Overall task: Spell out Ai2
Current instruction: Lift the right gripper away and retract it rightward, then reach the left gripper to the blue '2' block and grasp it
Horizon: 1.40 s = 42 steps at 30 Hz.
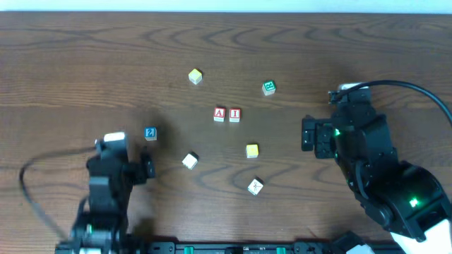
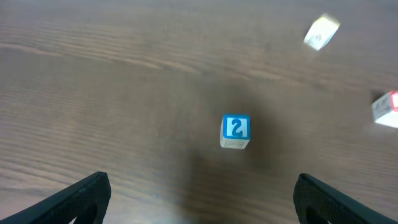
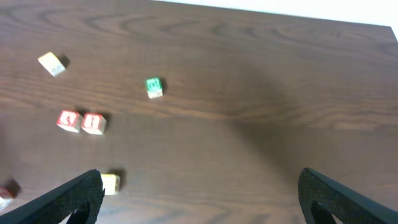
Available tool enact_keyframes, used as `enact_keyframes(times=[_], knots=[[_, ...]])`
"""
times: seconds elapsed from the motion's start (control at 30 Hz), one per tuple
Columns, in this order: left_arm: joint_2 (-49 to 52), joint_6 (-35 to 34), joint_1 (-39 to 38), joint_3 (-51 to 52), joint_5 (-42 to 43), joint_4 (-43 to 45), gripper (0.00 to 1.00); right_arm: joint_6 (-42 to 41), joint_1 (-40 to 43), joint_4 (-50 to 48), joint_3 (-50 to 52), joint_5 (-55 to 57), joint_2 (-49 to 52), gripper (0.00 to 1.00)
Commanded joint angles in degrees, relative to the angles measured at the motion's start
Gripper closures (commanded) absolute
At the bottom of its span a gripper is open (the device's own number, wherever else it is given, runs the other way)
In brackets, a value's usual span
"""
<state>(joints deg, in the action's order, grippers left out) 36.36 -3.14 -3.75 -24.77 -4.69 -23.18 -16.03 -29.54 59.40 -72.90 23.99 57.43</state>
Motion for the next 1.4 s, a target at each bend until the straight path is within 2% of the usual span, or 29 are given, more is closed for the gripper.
enact_keyframes(times=[0.0, 0.17, 0.37, 0.5, 0.83, 0.97, 1.0, 1.3, 1.37], knots=[[12.17, 1.46, 0.35, -7.04, 0.11, -2.21, 0.05, 0.24, 0.44, -1.07, 0.0, -0.33, -0.09, 0.01], [31.76, 1.46, 0.35, -17.94, 6.03, -7.82, 0.05, 0.24, 0.44, -1.51, 0.0, -0.44, -0.11, 0.01], [43.6, 1.42, 0.35, -19.87, 9.33, -3.67, 0.05, 0.24, 0.44, -1.07, 0.0, -0.44, -0.11, 0.01], [47.74, 1.46, 0.35, -19.87, 12.35, -2.47, 0.05, 0.24, 0.44, -1.05, 0.0, -0.44, -0.11, 0.01], [53.22, 1.42, 0.37, -19.87, 13.03, 3.82, 0.04, 0.26, 0.44, -0.44, 0.0, -0.44, -0.09, 0.01], [55.52, 0.15, 0.37, -19.87, 11.72, 4.44, 0.0, 0.26, 0.44, 0.15, 0.0, -0.44, -0.09, 0.01], [55.91, 0.15, 0.37, -19.87, 11.56, 4.76, 0.05, 0.26, 0.44, 0.22, 0.0, -0.44, -0.09, 0.01], [56.15, -0.74, 0.37, -20.06, 8.72, 7.87, 0.23, 0.26, 0.44, 0.2, 0.0, -0.42, -0.09, 0.01], [56.15, -0.72, 0.37, -20.09, 8.55, 8.28, 0.3, 0.28, 0.44, 0.2, 0.0, -0.42, -0.09, 0.01]])
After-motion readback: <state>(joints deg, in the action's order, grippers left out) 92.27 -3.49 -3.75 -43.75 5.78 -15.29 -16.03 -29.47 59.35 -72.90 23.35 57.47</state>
